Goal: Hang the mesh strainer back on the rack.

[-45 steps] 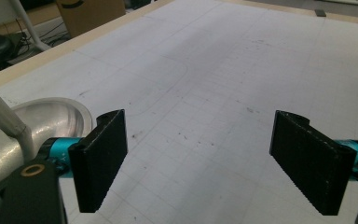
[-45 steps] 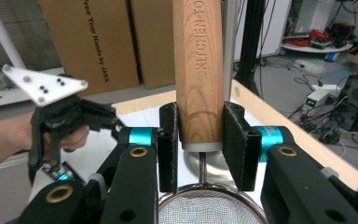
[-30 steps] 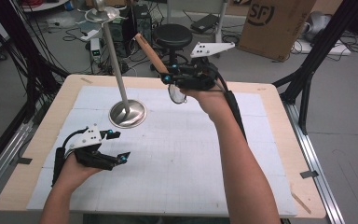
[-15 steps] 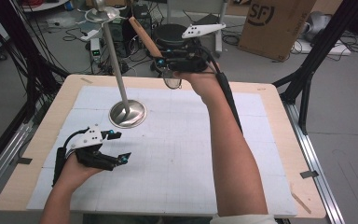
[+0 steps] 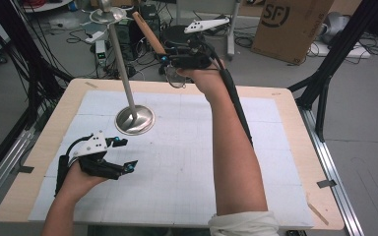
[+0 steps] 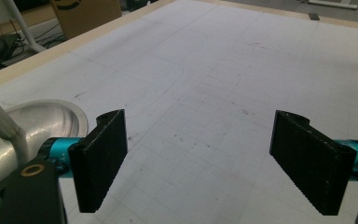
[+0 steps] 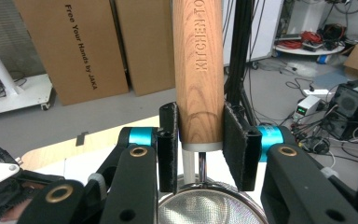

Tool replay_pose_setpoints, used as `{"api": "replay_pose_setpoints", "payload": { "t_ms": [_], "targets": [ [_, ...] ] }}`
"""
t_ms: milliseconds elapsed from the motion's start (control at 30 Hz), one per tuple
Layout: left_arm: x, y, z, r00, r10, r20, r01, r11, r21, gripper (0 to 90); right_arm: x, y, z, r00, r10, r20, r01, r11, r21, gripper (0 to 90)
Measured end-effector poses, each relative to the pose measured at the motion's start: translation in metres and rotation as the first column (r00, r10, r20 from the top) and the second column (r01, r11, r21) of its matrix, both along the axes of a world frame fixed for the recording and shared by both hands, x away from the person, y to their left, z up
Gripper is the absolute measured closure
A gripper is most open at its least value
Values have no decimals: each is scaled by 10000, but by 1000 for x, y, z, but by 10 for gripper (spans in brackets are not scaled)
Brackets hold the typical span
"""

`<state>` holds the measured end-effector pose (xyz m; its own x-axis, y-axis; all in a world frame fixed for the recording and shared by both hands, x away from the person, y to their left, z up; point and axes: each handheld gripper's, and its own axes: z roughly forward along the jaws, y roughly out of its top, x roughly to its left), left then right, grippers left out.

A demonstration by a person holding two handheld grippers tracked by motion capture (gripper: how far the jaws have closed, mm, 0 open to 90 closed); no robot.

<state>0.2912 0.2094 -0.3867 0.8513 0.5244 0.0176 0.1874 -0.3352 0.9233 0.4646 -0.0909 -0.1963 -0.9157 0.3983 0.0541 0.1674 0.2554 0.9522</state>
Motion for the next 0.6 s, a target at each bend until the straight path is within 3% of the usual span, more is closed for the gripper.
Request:
{"api": "replay_pose_setpoints", "payload": {
  "t_ms": [300,600],
  "targets": [
    [0,2,0,10000,15,19,-15,10000,-16,196,6,12,-1,9998,156,-101,-158,9997,-183,683],
    [0,2,0,10000,33,-11,-33,10000,-57,196,1,32,-3,9982,593,-65,-595,9971,-468,683]
  ]
}}
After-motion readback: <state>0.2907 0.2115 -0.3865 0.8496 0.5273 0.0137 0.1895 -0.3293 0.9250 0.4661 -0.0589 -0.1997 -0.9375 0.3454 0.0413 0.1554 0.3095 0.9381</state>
